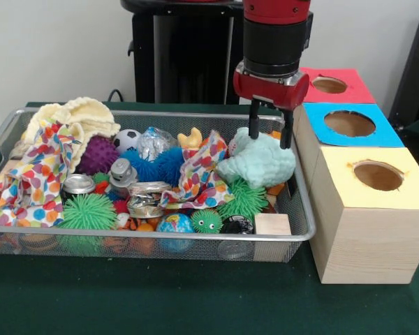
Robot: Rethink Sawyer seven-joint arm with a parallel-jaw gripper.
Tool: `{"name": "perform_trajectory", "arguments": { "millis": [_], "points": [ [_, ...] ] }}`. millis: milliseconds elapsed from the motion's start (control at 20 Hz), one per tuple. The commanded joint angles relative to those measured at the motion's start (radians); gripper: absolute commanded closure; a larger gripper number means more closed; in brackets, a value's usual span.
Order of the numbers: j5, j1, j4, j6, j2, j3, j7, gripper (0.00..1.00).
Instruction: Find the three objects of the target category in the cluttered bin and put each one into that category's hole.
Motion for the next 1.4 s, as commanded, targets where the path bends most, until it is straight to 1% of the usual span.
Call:
{"name": "perform_trajectory", "arguments": {
  "millis": [50, 100, 200, 350, 400, 450, 500, 600, 750, 900, 1050, 1200, 1300, 1400],
  "points": [
    [-0.02, -0.027, 0.004, 0.002, 0.023, -0.003, 0.106, 0.0],
    [-0.042, -0.027, -0.022, 0.05, 0.012, -0.037, 0.079, 0.0],
    [-0.08, -0.041, -0.066, 0.133, 0.0, -0.081, 0.026, 0.0],
    [-0.123, -0.062, -0.122, 0.235, -0.023, -0.118, -0.026, 0.0],
    [-0.131, -0.072, -0.151, 0.284, -0.032, -0.12, -0.038, 0.0],
    [-0.14, -0.083, -0.159, 0.303, -0.037, -0.118, -0.047, 0.0],
    [-0.155, -0.09, -0.155, 0.303, -0.049, -0.119, -0.056, 0.0],
    [-0.184, -0.109, -0.158, 0.294, -0.049, -0.114, -0.07, 0.0],
    [-0.222, -0.164, -0.16, 0.239, -0.013, -0.077, -0.088, 0.0],
    [-0.266, -0.201, -0.143, 0.173, 0.021, -0.061, -0.08, 0.0],
    [-0.309, -0.216, -0.137, 0.162, 0.049, -0.065, -0.065, 0.0],
    [-0.336, -0.24, -0.115, 0.09, 0.069, -0.048, -0.04, 0.0],
    [-0.35, -0.256, -0.109, 0.075, 0.076, -0.033, -0.035, 0.0],
    [-0.355, -0.265, -0.107, 0.082, 0.084, -0.022, -0.03, 0.0]
  ]
}}
